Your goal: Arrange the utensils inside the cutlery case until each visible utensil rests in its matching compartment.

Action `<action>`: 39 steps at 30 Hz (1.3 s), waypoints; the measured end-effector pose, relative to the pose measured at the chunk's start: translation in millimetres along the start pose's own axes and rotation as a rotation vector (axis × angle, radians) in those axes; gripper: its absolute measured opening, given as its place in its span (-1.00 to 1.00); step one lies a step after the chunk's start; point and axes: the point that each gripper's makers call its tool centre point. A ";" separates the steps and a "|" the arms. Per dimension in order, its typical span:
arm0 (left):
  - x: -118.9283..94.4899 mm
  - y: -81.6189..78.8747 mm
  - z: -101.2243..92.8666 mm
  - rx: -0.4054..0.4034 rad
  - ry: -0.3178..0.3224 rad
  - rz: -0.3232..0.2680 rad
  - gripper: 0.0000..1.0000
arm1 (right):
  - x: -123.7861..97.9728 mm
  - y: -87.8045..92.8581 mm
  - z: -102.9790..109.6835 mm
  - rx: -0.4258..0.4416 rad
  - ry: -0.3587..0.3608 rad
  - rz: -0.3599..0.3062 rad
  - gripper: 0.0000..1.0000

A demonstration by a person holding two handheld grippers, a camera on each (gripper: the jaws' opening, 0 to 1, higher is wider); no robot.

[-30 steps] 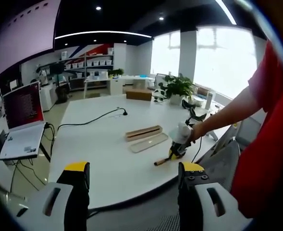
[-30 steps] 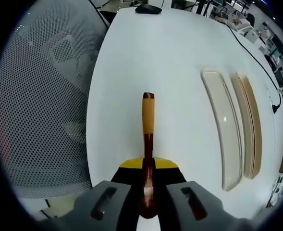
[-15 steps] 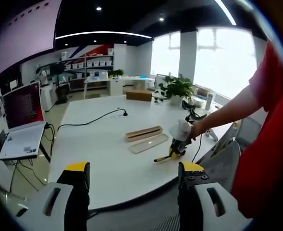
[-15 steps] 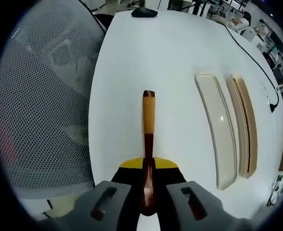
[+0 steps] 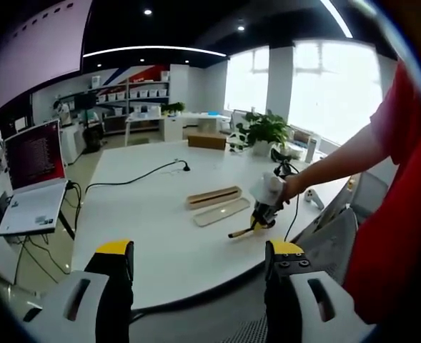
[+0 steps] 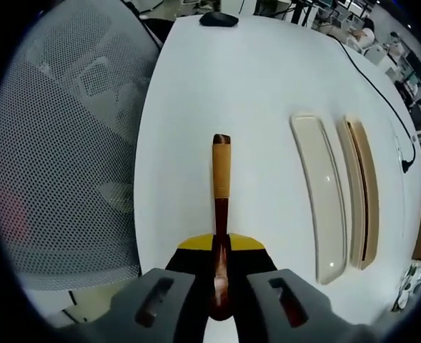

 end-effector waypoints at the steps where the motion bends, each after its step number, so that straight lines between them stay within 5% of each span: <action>1: 0.1 0.0 0.2 0.001 -0.001 0.001 0.53 | -1.5 -0.5 -1.1 0.002 0.001 -0.001 -0.98; 20: 6.5 -8.3 -4.9 0.023 0.024 -0.002 0.53 | -23.2 0.3 -14.3 -0.007 0.028 -0.003 -0.98; 39: 8.5 -8.3 2.9 0.023 0.015 0.012 0.54 | -66.5 -16.1 -54.3 -0.048 0.068 -0.011 -0.98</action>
Point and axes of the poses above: the point that each gripper's makers call its tool centre point, and the gripper's own axes: x roughly forward along the fingers, z roughly to its left, y roughly out of its underside, and after that the axes turned 13 degrees about -y, right-handed
